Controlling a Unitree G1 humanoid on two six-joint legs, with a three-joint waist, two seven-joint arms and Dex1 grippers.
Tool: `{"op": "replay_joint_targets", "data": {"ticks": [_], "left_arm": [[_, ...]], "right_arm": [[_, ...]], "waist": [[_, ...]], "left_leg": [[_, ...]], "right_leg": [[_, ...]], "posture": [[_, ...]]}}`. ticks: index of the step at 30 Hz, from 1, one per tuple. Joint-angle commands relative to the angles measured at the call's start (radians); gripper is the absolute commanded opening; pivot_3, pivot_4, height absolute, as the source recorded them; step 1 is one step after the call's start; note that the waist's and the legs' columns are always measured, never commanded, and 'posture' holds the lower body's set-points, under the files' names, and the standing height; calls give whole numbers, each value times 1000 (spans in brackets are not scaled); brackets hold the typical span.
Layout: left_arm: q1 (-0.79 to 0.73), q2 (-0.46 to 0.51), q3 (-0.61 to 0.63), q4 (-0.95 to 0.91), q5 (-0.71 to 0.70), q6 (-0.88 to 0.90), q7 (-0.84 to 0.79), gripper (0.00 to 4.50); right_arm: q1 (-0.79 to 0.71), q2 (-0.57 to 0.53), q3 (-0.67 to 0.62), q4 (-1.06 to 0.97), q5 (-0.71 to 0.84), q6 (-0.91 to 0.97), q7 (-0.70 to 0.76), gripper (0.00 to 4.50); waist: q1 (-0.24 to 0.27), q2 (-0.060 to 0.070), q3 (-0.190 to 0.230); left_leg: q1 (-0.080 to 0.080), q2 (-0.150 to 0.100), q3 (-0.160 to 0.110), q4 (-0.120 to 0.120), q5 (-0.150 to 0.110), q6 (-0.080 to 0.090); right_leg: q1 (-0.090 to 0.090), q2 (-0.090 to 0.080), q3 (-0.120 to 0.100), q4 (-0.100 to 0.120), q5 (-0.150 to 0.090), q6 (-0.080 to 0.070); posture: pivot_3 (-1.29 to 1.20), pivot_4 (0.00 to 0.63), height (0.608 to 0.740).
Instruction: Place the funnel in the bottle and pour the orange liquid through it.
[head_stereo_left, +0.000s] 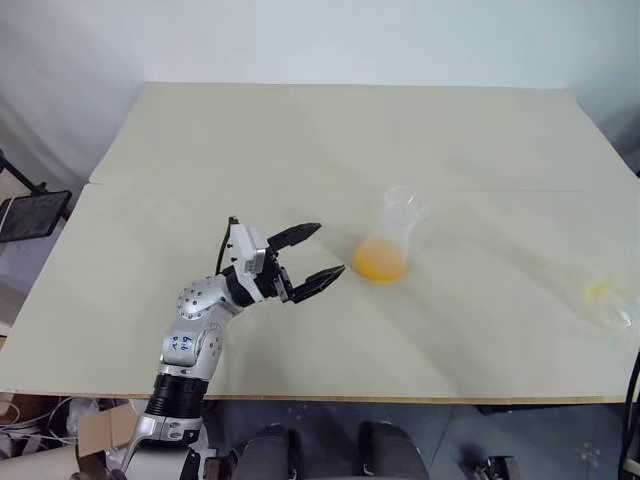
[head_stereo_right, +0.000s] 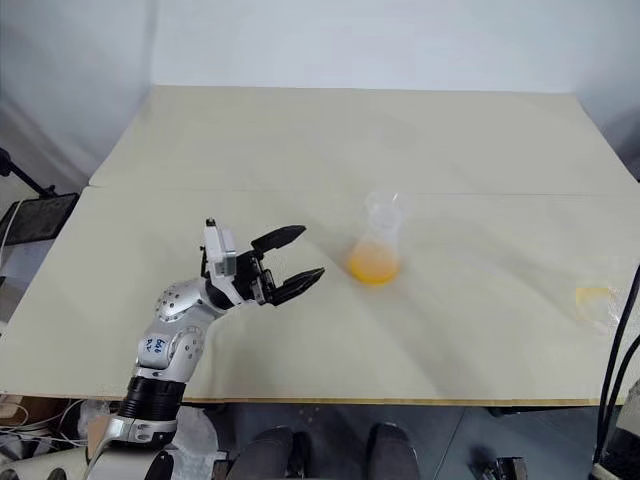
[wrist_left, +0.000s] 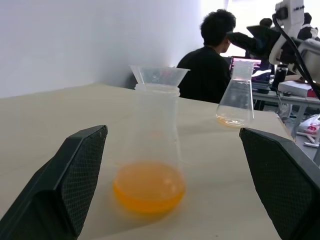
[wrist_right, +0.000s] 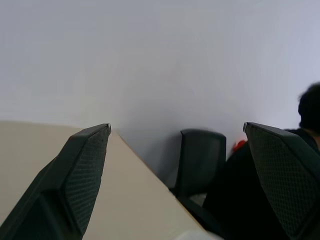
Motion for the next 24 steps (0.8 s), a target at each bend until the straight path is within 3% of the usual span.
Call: {"op": "replay_joint_targets", "data": {"ticks": [1,4,8,14,24], "left_arm": [[-18,20,12,-17,-17,-2,-23,4500],[-9,71,24,-19,-15,5,-60,4500],[15,151,38,-29,-15,21,-102,4500],[81,260,61,-57,27,64,-79,4500],[205,354,122,-130,29,58,-69,4500]], "right_arm": [[-45,-58,49,-109,182,32,177,4472],[46,-125,157,-169,274,81,439,4472],[172,-152,207,-195,399,125,675,4472],[411,-237,250,-236,393,151,960,4472],[449,-176,213,-198,345,12,1003,4472]], "waist": [[-2,0,0],[0,0,0],[13,-1,1],[27,-1,1],[23,-1,1]], "left_leg": [[0,0,0,0,0,0],[0,1,-1,-1,0,0],[0,0,-2,0,0,0],[0,0,-3,0,-1,2],[5,1,-3,-1,-2,1]], "right_leg": [[0,0,0,0,0,0],[0,1,-1,0,0,0],[1,0,-3,-1,0,0],[3,-1,-3,-4,0,1],[10,-1,-2,-11,0,1]], "posture": [[0,150,740],[0,150,740],[0,150,740],[0,150,740],[0,150,740]]}}
